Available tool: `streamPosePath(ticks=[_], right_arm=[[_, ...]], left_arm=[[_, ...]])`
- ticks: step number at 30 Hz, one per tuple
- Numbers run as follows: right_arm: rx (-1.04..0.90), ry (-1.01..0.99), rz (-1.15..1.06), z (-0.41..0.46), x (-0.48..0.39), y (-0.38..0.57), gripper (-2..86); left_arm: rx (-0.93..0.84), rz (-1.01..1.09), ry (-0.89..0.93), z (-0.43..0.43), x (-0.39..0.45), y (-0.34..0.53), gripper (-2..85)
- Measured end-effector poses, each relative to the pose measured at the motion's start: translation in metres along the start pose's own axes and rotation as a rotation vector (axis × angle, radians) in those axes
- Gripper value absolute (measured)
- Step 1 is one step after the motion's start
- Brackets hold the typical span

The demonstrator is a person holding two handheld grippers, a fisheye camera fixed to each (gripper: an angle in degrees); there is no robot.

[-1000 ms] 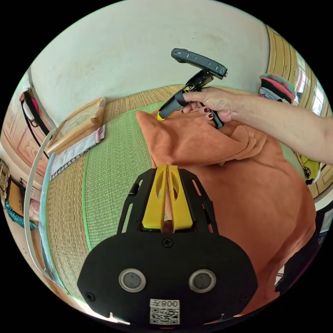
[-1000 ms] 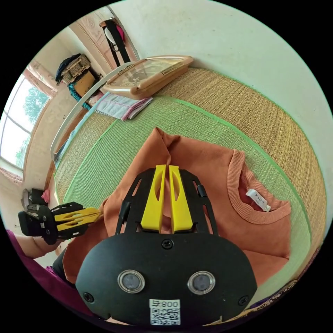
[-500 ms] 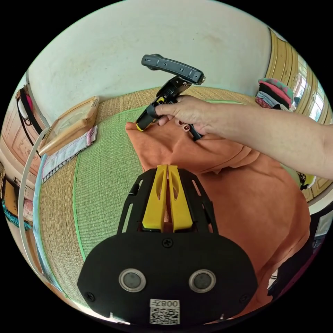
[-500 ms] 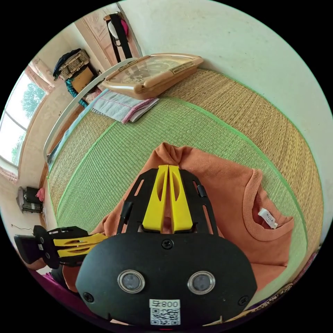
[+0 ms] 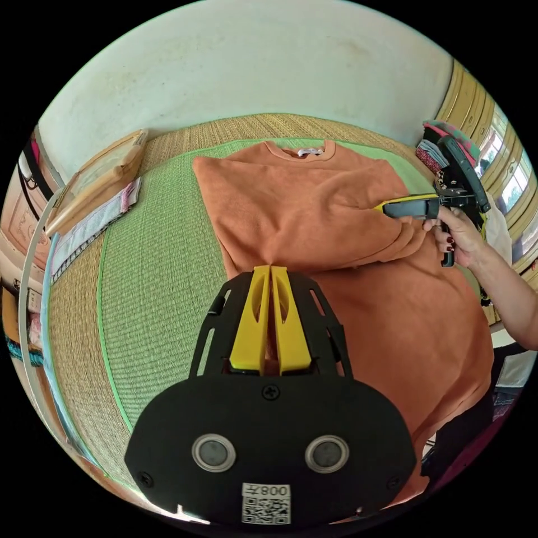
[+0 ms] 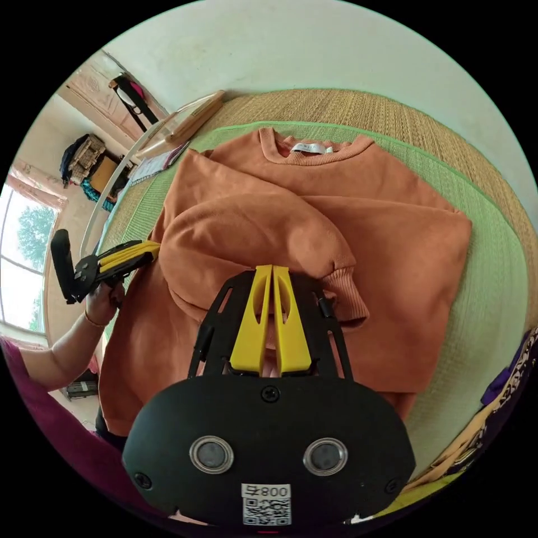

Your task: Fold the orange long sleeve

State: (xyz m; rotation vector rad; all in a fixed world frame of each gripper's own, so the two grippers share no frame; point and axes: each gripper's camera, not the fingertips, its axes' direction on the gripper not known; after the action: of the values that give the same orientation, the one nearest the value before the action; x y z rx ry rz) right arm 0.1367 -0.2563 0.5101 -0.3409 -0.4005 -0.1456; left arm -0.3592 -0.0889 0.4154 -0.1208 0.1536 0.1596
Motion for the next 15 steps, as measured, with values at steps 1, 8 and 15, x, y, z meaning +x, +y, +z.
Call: streamPosePath(ticks=[1, 8, 15], right_arm=[[0.019, 0.005, 0.007, -0.011, 0.0, 0.001, 0.2], [0.14, -0.039, 0.061, -0.086, 0.016, 0.069, 0.3], [0.096, -0.045, 0.272, -0.143, 0.059, 0.231, 0.3]], left_arm=[[0.016, 0.001, 0.006, -0.006, -0.002, 0.002, 0.2], [-0.003, -0.19, 0.195, -0.049, -0.048, 0.07, 0.6], [-0.082, -0.499, 0.391, -0.083, -0.086, 0.201, 3.2]])
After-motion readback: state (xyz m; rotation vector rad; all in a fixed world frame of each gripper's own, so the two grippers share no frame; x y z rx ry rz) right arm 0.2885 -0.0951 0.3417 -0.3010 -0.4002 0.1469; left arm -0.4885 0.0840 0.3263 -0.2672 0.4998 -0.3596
